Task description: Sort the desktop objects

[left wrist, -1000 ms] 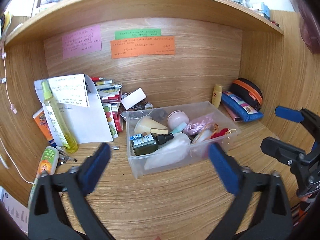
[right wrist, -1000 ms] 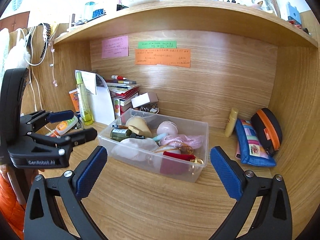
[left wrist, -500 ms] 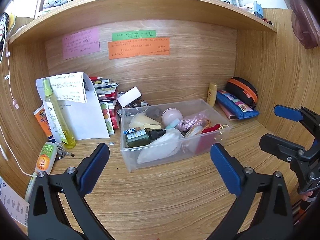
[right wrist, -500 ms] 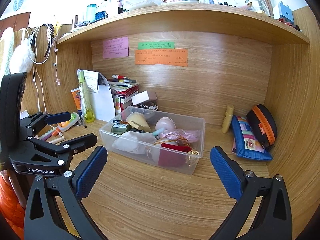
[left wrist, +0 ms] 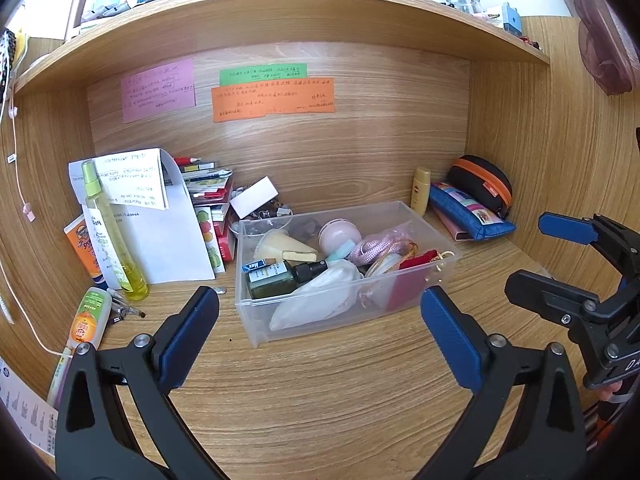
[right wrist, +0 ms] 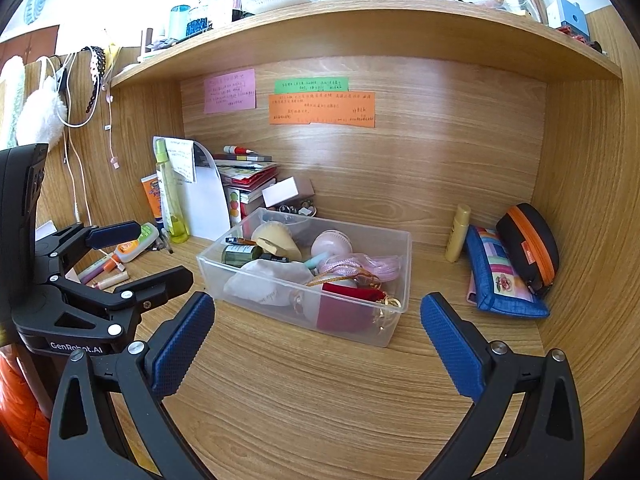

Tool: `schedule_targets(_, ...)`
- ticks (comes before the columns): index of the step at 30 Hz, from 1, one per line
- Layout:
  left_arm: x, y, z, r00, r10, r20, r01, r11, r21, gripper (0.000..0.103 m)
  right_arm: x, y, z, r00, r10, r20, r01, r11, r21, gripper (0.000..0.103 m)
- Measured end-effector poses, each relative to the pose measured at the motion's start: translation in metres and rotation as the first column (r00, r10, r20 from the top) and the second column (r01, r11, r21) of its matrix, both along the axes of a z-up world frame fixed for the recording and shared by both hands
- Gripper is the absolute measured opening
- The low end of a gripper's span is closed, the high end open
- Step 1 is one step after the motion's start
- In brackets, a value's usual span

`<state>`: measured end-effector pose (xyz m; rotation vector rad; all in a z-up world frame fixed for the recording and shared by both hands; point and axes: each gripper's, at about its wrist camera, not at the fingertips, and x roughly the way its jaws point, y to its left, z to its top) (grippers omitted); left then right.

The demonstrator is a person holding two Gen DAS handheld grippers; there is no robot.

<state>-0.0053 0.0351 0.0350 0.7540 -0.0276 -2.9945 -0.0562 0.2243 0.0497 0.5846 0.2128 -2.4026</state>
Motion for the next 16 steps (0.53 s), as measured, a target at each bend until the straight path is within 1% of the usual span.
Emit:
schedule_targets(4, -0.0021, -0.0006, -0.0019, 1.0, -0.006, 0.003, 0.006, 1.0, 0.004, 0.102, 0.0006, -0.0004, 0.0, 1.0, -0.001, 0.0, 0.001, 1.0, 0.0, 0.103)
schedule_targets(14, -0.0012, -0.0059, -0.0023, 1.0, -0.003, -0.026, 0.003, 1.0, 0.014, 0.102, -0.0047, -0.0044, -0.0043, 1.0, 0.0, 0.014, 0.0, 1.0, 0.011, 0.103)
schedule_targets(16, -0.0023, -0.0068, -0.0029, 1.0, -0.007, -0.021, 0.007, 1.0, 0.013, 0.102, -0.0053, -0.0047, -0.0048, 1.0, 0.001, 0.015, -0.001, 1.0, 0.012, 0.103)
